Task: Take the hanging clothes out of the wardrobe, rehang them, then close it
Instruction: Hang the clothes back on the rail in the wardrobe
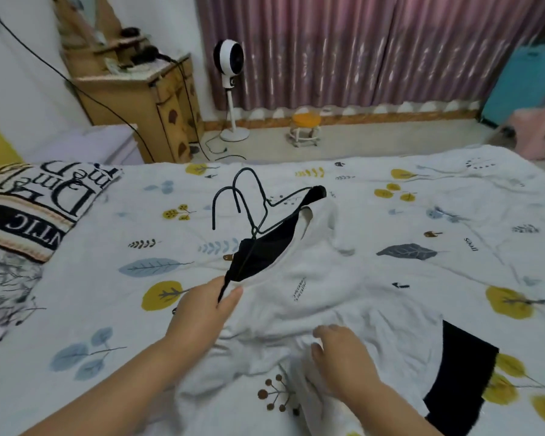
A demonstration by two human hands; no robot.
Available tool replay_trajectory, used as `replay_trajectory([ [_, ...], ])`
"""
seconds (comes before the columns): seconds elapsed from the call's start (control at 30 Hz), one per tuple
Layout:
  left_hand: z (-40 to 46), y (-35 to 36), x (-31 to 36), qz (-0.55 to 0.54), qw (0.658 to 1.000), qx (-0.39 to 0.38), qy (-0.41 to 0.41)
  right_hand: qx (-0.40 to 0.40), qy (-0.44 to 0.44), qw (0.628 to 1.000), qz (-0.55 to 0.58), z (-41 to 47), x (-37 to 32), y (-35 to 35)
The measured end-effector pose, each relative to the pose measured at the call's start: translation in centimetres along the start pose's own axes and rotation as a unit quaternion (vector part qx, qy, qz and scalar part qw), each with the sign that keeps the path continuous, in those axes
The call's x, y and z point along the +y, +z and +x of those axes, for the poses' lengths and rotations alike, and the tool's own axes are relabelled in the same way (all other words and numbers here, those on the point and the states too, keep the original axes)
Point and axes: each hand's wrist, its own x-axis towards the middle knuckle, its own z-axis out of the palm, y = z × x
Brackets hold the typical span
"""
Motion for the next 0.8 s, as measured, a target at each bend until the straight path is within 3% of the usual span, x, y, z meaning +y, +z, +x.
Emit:
replay_trajectory([
  [0.13,-3.3,-6.0,3.8,0.007,1.000,0.007,0.014,0.144,-0.019,0.987,0.066,-4.2,-1.4,-9.4],
  [0.3,-8.1,-14.5,8.7,0.004,0.997,-0.023,0.073,0.330,-0.023,0.938,0.099,-8.8,-2.6,-20.5],
  [0.43,-12.4,-21.5,12.5,-0.018,0.994,-0.032,0.104,0.386,-0.013,0.920,0.071,-12.4,-3.9,-27.4],
  [0.63,-18.2,-29.7,16.7,-0.034,0.990,-0.037,0.132,0.504,-0.153,0.849,-0.049,-18.2,-6.1,-32.8],
  [0.8,-23.6,-35.6,19.0,-0.071,0.988,-0.064,0.117,0.539,-0.210,0.816,-0.011,-24.4,-8.8,-36.0],
])
